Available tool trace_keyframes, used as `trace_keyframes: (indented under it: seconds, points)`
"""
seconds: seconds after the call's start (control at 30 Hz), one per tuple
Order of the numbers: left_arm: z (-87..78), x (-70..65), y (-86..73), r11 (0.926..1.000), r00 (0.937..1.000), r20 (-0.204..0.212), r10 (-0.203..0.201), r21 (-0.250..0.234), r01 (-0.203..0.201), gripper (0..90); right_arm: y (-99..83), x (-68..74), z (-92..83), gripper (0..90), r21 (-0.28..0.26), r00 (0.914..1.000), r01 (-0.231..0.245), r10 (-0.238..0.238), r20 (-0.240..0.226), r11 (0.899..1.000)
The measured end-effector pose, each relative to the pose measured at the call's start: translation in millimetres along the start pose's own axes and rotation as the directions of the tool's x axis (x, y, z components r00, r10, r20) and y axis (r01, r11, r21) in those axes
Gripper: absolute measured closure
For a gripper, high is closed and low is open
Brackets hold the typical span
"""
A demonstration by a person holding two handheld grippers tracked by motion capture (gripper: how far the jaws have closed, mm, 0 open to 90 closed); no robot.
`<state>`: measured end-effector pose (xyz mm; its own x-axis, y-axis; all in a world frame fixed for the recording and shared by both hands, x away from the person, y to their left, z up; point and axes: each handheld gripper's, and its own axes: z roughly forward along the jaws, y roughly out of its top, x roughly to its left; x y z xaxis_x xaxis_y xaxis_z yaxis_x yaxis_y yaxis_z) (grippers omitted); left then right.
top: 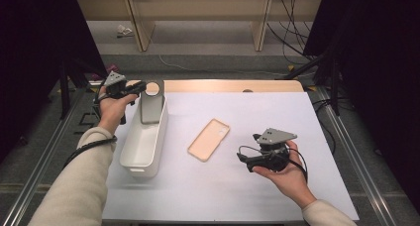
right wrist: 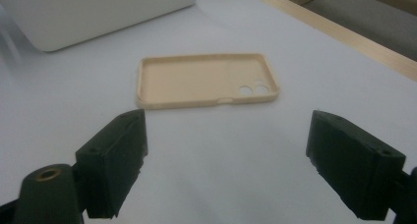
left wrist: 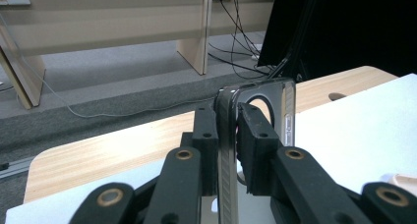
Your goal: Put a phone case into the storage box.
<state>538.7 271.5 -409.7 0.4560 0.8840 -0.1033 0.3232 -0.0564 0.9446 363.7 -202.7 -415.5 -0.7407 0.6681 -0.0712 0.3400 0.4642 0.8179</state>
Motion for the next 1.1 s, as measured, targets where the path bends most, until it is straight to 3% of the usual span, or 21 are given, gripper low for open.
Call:
trace_keyframes:
  seconds: [1.1]
  points:
    - [8.6, 1.7, -5.1, 0.9982, 0.9983, -0.055, 0.019, 0.058, -0.016, 68.3, -0.5, 0.4, 1.5, 16.5, 0.005, 0.9999, -0.002, 0.002, -0.01, 1.0]
